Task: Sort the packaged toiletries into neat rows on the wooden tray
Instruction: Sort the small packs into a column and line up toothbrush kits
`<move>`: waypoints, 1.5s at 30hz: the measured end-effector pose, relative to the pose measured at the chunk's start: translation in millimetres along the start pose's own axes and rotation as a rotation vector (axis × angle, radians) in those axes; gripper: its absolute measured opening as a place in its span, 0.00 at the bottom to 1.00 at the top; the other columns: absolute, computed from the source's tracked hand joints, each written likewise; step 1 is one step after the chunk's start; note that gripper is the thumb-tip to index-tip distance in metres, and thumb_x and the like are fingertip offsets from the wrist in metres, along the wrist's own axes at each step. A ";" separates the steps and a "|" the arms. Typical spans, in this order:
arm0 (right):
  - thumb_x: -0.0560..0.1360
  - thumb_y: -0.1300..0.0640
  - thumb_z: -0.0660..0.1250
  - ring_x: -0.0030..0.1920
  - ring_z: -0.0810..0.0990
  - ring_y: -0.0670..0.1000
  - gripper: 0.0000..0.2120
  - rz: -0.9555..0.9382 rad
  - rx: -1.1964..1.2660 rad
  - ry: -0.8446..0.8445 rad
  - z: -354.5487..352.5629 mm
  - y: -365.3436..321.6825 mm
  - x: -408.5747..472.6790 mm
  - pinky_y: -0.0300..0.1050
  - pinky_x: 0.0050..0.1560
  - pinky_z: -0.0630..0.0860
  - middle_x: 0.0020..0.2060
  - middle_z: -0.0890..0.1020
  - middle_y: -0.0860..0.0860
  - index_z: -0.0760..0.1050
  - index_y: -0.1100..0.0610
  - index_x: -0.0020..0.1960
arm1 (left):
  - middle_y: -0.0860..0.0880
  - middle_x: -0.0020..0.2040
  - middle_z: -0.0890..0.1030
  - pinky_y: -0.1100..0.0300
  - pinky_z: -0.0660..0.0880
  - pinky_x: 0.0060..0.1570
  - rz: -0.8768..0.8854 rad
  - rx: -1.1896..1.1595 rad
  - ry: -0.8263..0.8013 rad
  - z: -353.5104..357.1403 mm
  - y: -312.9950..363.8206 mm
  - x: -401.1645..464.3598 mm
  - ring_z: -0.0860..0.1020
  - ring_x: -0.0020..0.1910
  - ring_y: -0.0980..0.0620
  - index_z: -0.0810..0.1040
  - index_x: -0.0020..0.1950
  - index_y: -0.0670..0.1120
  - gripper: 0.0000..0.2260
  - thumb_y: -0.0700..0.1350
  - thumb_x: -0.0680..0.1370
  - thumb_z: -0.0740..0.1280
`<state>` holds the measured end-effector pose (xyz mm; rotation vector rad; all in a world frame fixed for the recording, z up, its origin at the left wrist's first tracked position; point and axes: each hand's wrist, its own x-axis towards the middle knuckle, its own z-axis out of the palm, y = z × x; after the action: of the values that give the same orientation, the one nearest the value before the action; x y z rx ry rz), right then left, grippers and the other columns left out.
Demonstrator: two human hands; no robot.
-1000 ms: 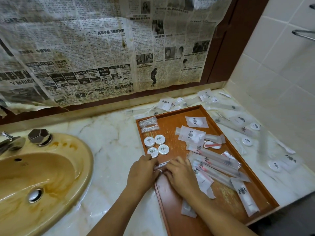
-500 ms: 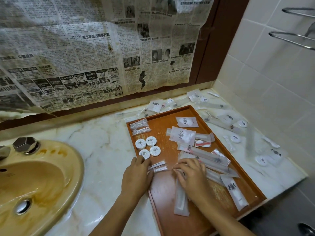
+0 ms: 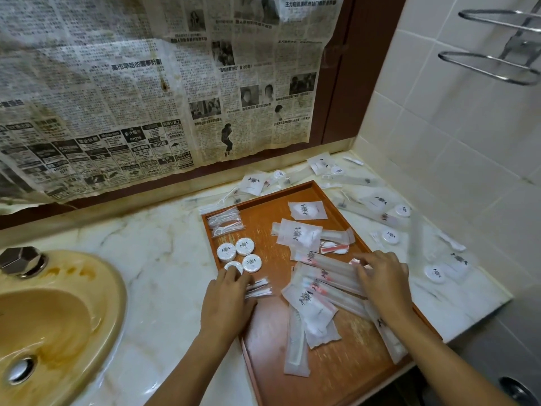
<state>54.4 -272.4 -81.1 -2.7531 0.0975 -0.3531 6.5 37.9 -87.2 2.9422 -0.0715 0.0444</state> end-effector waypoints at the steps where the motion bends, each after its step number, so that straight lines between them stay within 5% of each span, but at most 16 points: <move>1: 0.74 0.56 0.72 0.49 0.76 0.54 0.07 0.023 -0.021 -0.006 -0.6 6.3 3.8 0.51 0.49 0.67 0.45 0.84 0.50 0.84 0.51 0.52 | 0.50 0.48 0.78 0.55 0.74 0.40 0.011 -0.007 0.005 -0.9 3.6 2.2 0.77 0.47 0.47 0.81 0.51 0.52 0.15 0.51 0.66 0.77; 9: 0.75 0.52 0.71 0.45 0.76 0.52 0.06 0.053 -0.177 -0.087 -1.1 28.8 24.6 0.50 0.47 0.70 0.41 0.84 0.47 0.85 0.45 0.50 | 0.52 0.53 0.77 0.60 0.70 0.46 0.103 -0.161 0.094 -15.7 71.4 49.2 0.75 0.51 0.51 0.81 0.56 0.53 0.08 0.51 0.78 0.66; 23: 0.76 0.47 0.67 0.45 0.77 0.49 0.08 0.013 -0.138 -0.290 7.7 38.9 52.2 0.45 0.50 0.66 0.43 0.84 0.45 0.84 0.46 0.48 | 0.50 0.56 0.81 0.55 0.72 0.51 0.227 -0.028 -0.100 15.4 161.4 126.9 0.74 0.55 0.49 0.82 0.59 0.52 0.11 0.49 0.81 0.62; 33: 0.74 0.52 0.71 0.31 0.76 0.43 0.04 0.147 0.323 -0.295 -0.9 48.1 61.8 0.39 0.33 0.73 0.26 0.75 0.43 0.80 0.49 0.40 | 0.51 0.55 0.80 0.55 0.67 0.53 0.242 0.102 -0.147 26.6 175.2 145.0 0.73 0.56 0.48 0.80 0.56 0.50 0.11 0.48 0.82 0.59; 42: 0.75 0.54 0.70 0.42 0.77 0.42 0.02 0.027 0.541 -0.128 -11.3 43.1 73.6 0.42 0.44 0.76 0.40 0.79 0.42 0.79 0.48 0.44 | 0.51 0.51 0.83 0.58 0.67 0.49 0.181 -0.016 -0.116 14.4 181.3 149.0 0.76 0.53 0.51 0.83 0.53 0.52 0.09 0.50 0.80 0.63; 45: 0.76 0.52 0.70 0.45 0.78 0.43 0.02 0.004 0.592 -0.103 -18.0 36.5 74.2 0.37 0.46 0.74 0.41 0.80 0.41 0.78 0.48 0.44 | 0.53 0.48 0.84 0.58 0.74 0.49 0.097 -0.175 -0.110 9.6 175.6 145.9 0.78 0.48 0.53 0.84 0.52 0.53 0.07 0.49 0.78 0.67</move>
<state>120.7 -321.0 -60.9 -2.1786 -0.0271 -0.1958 143.5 -142.6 -57.1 2.7620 -0.2222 -0.1039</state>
